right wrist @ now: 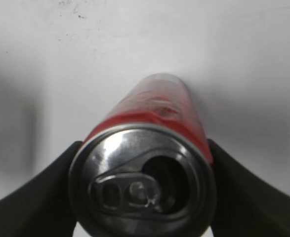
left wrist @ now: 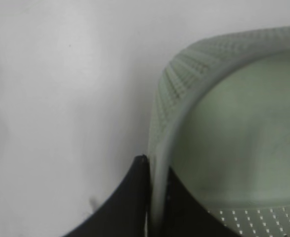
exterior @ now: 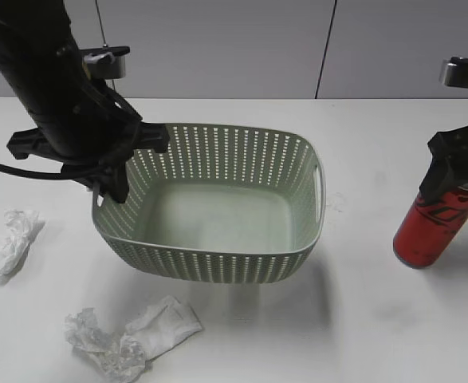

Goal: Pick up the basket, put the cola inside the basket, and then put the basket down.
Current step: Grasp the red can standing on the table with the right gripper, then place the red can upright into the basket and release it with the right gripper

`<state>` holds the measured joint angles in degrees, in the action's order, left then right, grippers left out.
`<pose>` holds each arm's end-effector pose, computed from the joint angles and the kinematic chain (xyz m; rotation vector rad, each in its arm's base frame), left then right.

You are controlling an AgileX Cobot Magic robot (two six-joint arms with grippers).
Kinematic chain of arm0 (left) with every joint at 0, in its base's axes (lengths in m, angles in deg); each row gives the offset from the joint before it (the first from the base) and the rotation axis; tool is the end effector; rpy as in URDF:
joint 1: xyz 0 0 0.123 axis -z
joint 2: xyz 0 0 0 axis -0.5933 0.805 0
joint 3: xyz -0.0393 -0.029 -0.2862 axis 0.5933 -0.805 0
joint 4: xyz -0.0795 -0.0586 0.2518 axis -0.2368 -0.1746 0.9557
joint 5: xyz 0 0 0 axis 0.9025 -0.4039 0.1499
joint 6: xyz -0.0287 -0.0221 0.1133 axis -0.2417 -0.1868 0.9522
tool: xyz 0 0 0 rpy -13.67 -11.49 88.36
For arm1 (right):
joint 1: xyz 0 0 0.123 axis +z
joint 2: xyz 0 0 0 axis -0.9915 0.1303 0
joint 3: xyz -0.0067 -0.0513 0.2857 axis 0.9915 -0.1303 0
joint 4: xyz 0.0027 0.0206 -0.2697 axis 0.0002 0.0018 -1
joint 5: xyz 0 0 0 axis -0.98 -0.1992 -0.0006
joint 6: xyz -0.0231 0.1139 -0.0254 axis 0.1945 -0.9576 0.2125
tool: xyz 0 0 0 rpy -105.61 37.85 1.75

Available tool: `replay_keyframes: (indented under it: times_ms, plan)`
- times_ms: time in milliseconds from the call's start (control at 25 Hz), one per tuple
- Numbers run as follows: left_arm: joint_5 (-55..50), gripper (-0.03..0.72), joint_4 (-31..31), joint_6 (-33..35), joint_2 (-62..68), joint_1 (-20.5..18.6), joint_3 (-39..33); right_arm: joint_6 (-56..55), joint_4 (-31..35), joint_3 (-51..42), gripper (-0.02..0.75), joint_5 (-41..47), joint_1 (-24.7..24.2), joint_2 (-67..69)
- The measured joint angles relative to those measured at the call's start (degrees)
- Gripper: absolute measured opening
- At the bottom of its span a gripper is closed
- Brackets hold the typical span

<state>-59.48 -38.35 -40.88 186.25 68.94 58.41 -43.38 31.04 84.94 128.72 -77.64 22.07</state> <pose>0.2971 -0.2059 0.2096 0.2149 3.0105 -0.2898 0.3314 0.0476 0.1881 -0.1513 2.9162 0.2522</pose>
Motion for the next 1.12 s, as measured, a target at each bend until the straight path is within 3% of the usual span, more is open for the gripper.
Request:
replay_keyframes:
  times_ms: [200,440,640,840,1120]
  plan:
    - [0.0,-0.004,0.0,0.0,0.0,0.0,0.0,-0.4,0.0,2.6,0.501,5.3,0.0,0.1]
    - [0.0,-0.004,0.0,0.0,0.0,0.0,0.0,-0.6,4.1,12.2,0.501,15.5,0.0,0.1]
    - [0.0,-0.004,0.0,0.0,0.0,0.0,0.0,-0.7,6.4,16.1,0.501,16.6,1.0,-3.7]
    - [0.1,-0.004,0.0,0.0,0.0,0.0,0.0,-0.7,6.9,16.8,0.501,16.9,4.7,-11.6]
    - [0.5,-0.004,0.0,0.0,0.0,0.0,0.0,-1.5,9.4,20.6,0.501,17.6,14.3,-18.0]
